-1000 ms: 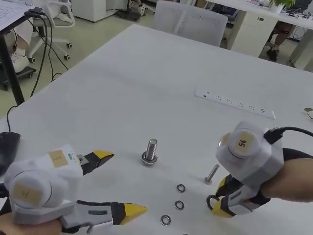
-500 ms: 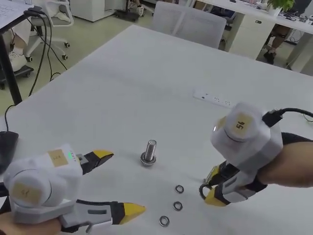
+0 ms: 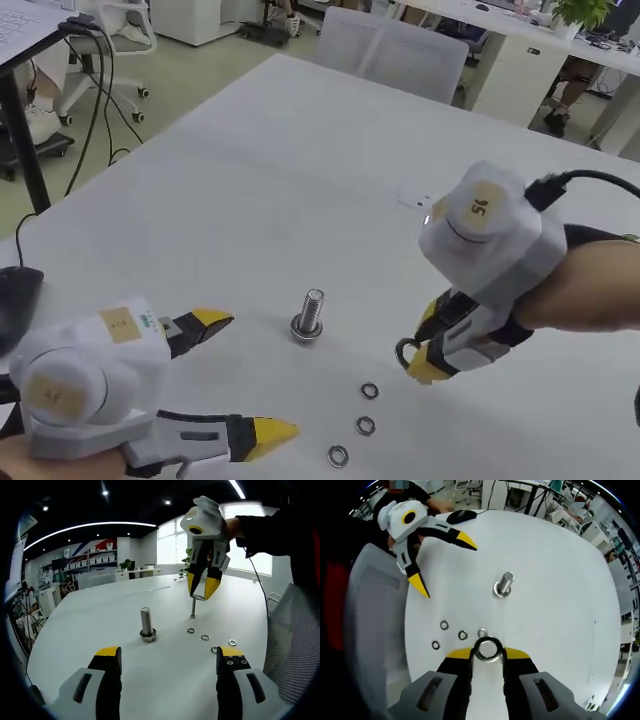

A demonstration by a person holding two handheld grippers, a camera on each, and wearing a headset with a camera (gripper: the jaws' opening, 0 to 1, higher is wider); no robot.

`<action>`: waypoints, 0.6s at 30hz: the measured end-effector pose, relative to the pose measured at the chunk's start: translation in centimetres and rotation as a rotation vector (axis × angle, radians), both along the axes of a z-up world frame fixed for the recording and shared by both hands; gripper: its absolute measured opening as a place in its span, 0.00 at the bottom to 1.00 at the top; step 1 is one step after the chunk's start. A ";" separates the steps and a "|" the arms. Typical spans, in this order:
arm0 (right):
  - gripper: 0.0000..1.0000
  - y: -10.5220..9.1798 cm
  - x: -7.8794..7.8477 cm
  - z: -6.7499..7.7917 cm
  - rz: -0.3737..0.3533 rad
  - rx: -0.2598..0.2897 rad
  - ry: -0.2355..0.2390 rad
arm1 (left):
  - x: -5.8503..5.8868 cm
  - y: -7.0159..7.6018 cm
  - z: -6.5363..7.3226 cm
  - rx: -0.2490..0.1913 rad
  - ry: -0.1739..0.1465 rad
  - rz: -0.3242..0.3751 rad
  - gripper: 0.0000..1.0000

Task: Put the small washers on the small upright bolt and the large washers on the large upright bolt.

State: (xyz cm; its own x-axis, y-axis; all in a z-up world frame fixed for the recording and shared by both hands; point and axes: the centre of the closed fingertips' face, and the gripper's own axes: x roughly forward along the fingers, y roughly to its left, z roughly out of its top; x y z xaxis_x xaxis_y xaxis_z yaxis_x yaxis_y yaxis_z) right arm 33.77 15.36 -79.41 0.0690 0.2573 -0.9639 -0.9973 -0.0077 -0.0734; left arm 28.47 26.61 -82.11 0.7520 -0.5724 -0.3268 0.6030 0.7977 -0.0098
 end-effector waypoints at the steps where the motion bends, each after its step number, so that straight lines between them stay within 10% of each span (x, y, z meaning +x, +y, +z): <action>1: 0.24 0.4 0.2 0.2 0.008 0.001 -0.006 | 0.0 0.1 0.0 0.000 0.000 0.003 0.77; 18: 0.24 4.8 1.4 1.3 0.100 0.007 -0.030 | -0.2 0.9 0.0 0.001 0.004 0.031 0.77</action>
State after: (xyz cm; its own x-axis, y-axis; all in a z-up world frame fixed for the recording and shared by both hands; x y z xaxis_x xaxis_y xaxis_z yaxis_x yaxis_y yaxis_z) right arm 35.20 20.12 -78.09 0.0717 0.2715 -0.9598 -0.9889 -0.1063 -0.1040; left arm 28.25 27.54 -82.12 0.7681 -0.5489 -0.3298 0.5781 0.8159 -0.0115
